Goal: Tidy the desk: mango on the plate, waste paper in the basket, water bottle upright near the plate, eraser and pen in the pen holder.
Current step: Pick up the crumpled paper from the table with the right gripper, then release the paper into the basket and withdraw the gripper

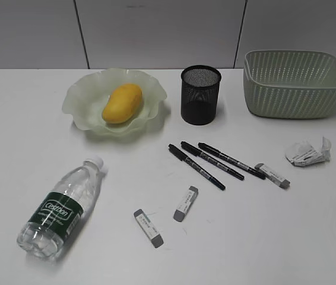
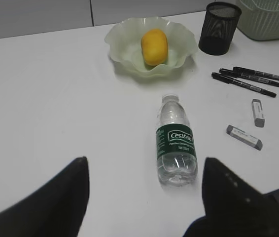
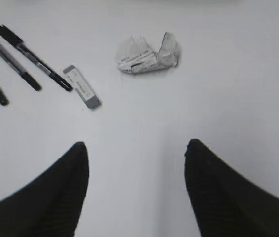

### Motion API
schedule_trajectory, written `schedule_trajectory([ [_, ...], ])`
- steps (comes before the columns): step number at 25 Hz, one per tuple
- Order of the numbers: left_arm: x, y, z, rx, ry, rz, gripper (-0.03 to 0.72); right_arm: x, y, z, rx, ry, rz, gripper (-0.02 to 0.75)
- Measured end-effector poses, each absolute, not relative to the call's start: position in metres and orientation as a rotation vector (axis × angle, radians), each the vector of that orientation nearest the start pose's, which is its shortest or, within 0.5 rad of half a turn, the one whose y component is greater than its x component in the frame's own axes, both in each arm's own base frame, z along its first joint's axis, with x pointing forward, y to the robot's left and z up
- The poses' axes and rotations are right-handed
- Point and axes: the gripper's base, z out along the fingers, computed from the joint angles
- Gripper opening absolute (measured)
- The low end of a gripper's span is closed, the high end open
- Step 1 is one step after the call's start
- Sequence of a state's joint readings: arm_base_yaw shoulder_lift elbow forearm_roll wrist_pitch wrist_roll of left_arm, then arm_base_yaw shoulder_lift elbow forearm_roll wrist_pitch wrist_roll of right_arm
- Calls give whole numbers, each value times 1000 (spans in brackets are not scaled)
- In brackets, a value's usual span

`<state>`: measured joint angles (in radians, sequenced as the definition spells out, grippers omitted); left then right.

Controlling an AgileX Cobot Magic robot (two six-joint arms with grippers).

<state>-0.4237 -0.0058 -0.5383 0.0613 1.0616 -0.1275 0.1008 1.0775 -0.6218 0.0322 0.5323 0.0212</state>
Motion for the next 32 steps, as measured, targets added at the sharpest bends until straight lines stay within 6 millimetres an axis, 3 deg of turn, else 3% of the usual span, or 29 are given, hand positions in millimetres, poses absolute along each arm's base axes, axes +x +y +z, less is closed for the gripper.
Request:
schedule_trajectory([
  [4,-8,9,288,292,1989,-281,507,272,21,199,66,2663,79,541],
  [7,-8,9,288,292,1989,-281,499,314,23,171,124,2728,81,545],
  [11,-8,9,288,292,1989,-281,496,351,25,146,163,2766,85,549],
  [14,-8,9,288,292,1989,-281,496,366,25,128,197,2804,60,535],
  [17,-8,9,288,292,1989,-281,496,369,23,114,194,2852,23,419],
  [19,-8,9,288,292,1989,-281,496,370,23,114,180,2853,8,203],
  [21,-8,9,288,292,1989,-281,494,371,22,121,166,2838,-1,65],
  [23,-8,9,288,292,1989,-281,493,368,21,139,135,2804,-5,13],
  [25,-8,9,288,292,1989,-281,493,365,21,171,91,2716,1,13],
  [29,-8,9,288,292,1989,-281,481,357,21,258,2,2358,21,13],
  [30,-8,9,288,292,1989,-281,480,359,21,275,-14,2259,19,13],
  [32,-8,9,288,292,1989,-281,477,373,20,290,-32,2142,14,13],
])
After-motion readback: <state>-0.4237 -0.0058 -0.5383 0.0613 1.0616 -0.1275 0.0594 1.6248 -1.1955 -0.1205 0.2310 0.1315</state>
